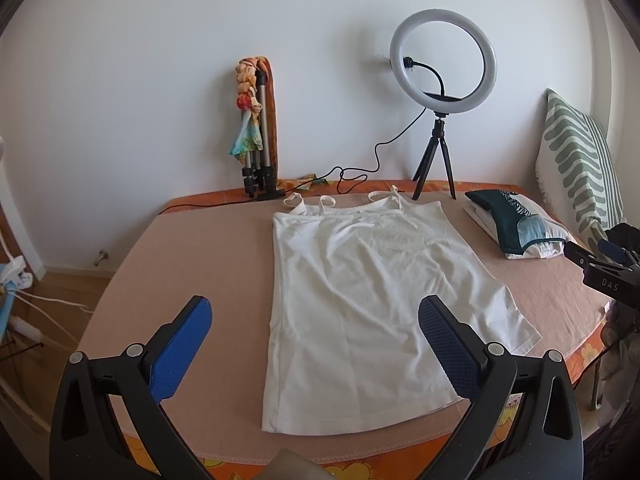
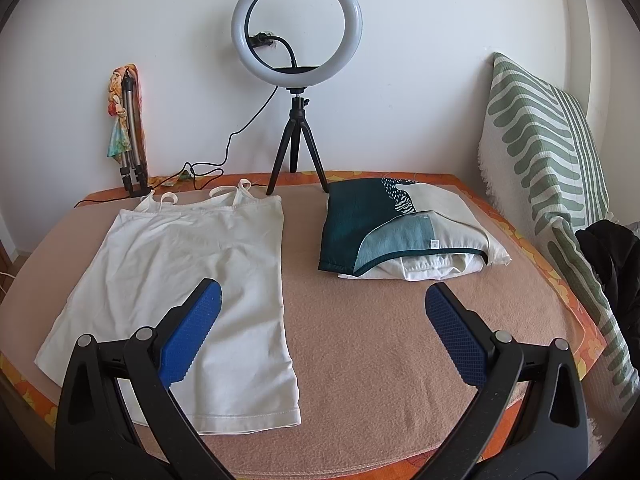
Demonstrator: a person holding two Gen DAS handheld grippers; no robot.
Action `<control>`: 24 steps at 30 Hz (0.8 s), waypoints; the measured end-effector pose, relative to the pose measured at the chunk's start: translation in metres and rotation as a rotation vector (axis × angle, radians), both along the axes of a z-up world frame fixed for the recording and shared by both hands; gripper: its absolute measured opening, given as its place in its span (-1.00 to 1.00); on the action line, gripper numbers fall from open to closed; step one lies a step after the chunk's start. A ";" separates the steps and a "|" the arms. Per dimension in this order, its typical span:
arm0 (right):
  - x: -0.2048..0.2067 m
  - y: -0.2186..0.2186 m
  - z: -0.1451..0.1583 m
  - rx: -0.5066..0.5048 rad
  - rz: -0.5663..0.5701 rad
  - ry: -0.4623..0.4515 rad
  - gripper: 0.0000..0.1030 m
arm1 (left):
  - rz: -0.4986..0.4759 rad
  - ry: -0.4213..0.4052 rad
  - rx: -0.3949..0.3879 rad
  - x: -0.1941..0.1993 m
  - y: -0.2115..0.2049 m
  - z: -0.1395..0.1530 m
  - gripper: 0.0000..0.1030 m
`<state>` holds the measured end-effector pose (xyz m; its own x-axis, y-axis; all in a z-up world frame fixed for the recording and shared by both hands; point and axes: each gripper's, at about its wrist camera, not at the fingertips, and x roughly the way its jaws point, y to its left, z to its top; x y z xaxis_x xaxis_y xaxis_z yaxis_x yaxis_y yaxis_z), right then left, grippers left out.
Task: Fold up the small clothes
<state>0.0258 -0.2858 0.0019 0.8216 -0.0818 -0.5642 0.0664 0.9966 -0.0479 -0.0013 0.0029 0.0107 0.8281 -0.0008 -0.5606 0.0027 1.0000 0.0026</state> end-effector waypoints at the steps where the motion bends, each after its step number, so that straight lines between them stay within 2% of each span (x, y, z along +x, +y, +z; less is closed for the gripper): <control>1: 0.000 0.000 0.000 0.000 -0.001 0.000 1.00 | 0.001 -0.001 0.002 0.000 -0.001 0.001 0.99; 24: 0.000 0.001 0.000 -0.001 -0.001 -0.001 1.00 | 0.005 -0.028 0.005 -0.004 -0.003 0.006 0.99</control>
<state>0.0253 -0.2852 0.0018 0.8223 -0.0828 -0.5630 0.0671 0.9966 -0.0485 -0.0052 -0.0004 0.0167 0.8432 0.0060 -0.5376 -0.0022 1.0000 0.0076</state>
